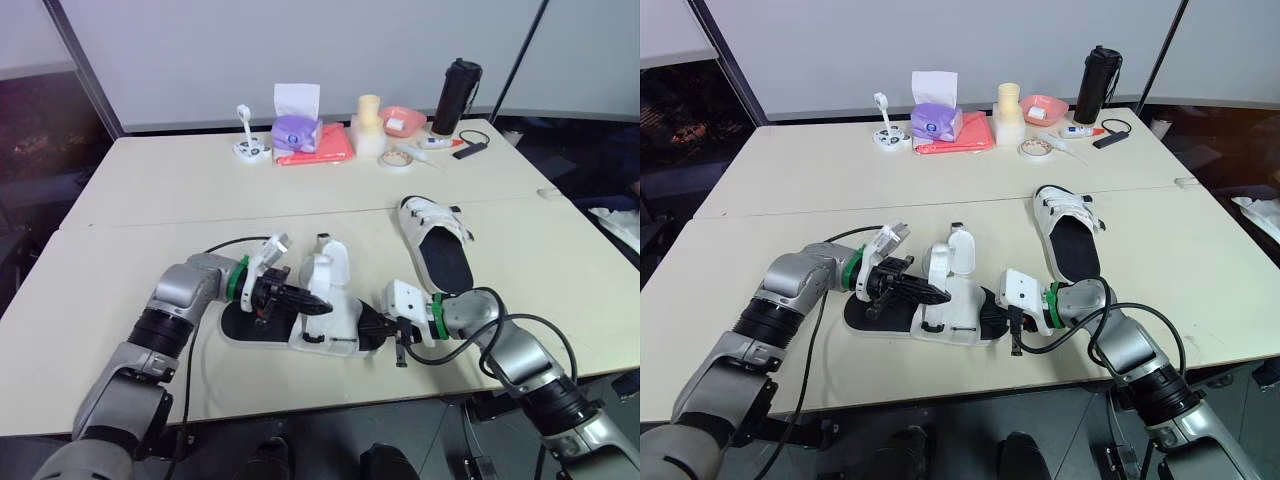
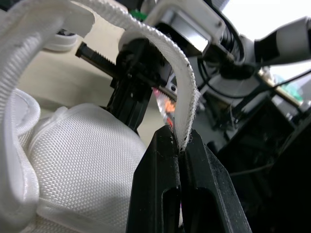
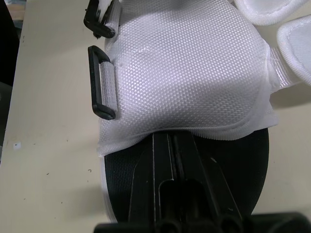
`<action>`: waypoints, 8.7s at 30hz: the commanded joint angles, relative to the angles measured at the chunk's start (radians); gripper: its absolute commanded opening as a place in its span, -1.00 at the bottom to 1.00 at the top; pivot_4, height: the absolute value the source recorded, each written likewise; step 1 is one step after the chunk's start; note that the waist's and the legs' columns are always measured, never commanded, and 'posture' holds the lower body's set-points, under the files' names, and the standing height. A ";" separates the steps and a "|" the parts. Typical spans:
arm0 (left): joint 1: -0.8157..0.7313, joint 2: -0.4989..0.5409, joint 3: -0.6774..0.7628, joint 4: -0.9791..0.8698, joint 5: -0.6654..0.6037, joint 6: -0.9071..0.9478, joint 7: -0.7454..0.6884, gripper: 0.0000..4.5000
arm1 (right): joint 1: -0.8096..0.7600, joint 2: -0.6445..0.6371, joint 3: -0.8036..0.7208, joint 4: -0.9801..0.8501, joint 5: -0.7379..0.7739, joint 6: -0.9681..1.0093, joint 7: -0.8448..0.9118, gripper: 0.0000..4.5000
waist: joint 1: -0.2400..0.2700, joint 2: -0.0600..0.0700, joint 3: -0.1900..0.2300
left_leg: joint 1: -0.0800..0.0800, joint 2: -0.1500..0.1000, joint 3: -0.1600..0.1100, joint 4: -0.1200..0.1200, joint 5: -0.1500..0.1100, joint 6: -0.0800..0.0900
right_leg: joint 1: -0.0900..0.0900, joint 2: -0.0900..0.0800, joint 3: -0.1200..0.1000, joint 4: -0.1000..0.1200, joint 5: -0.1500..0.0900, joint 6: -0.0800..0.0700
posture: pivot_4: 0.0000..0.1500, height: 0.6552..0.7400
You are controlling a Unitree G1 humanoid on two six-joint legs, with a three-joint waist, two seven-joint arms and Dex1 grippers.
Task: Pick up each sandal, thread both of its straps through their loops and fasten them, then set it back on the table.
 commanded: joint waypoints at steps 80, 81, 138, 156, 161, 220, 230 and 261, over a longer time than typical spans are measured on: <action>0.755 0.230 -0.024 -0.619 -0.028 -0.154 0.208 -0.97 | 0.026 -0.015 0.019 0.017 -0.051 0.022 -0.026 -1.00 | 0.001 0.005 -0.003 | 0.001 0.006 0.004 -0.011 0.000 0.000 | -0.004 -0.001 0.003 -0.005 -0.002 -0.006 | 1.00 1.00; 0.769 0.247 -0.032 -0.636 -0.027 -0.156 0.196 -0.97 | 0.027 -0.018 0.017 0.013 -0.049 0.024 -0.025 -1.00 | 0.002 0.005 -0.003 | 0.001 0.006 0.003 -0.011 0.000 0.000 | -0.004 -0.001 0.003 -0.005 -0.002 -0.006 | 1.00 1.00; 0.303 -0.158 0.310 -0.306 -0.303 0.059 0.711 0.79 | -0.002 -0.012 0.019 0.080 -0.088 -0.028 -0.031 -1.00 | 0.021 0.006 -0.006 | 0.011 0.004 0.004 -0.010 0.000 0.000 | 0.012 0.002 -0.002 -0.014 -0.001 -0.005 | 1.00 1.00; 0.002 0.026 0.042 -0.205 -0.136 0.235 0.442 0.79 | -0.001 -0.008 0.026 0.094 -0.105 -0.041 -0.047 -1.00 | 0.017 0.005 -0.005 | 0.011 0.003 0.004 -0.010 0.000 0.000 | 0.012 0.002 -0.002 -0.014 -0.002 -0.005 | 1.00 1.00; -0.056 0.030 0.021 -0.205 -0.162 0.384 0.408 0.79 | 0.003 -0.005 0.029 0.097 -0.110 -0.044 -0.056 -1.00 | 0.011 0.005 -0.005 | 0.011 0.003 0.003 -0.010 0.000 0.000 | 0.012 0.002 -0.002 -0.014 -0.002 -0.004 | 1.00 1.00; -0.152 -0.064 0.160 -0.051 -0.249 0.809 0.536 0.99 | 0.007 -0.012 0.042 0.117 -0.136 -0.069 -0.083 -1.00 | 0.003 0.004 -0.005 | 0.012 0.001 0.001 -0.010 0.000 0.000 | 0.014 0.002 -0.003 -0.014 0.000 0.000 | 1.00 1.00; -0.191 -0.076 0.106 -0.025 -0.266 0.882 0.533 0.99 | 0.010 -0.016 0.039 0.116 -0.144 -0.072 -0.087 -1.00 | 0.002 0.003 -0.005 | 0.012 0.000 0.001 -0.010 0.000 0.000 | 0.014 0.001 -0.003 -0.014 0.000 0.001 | 1.00 1.00; -0.263 -0.115 -0.036 0.014 -0.242 0.860 0.502 -0.52 | 0.019 -0.015 0.041 0.114 -0.153 -0.078 -0.105 -1.00 | 0.002 0.003 -0.005 | 0.012 0.000 0.001 -0.010 0.000 0.000 | 0.015 0.001 -0.002 -0.014 0.000 0.001 | 1.00 1.00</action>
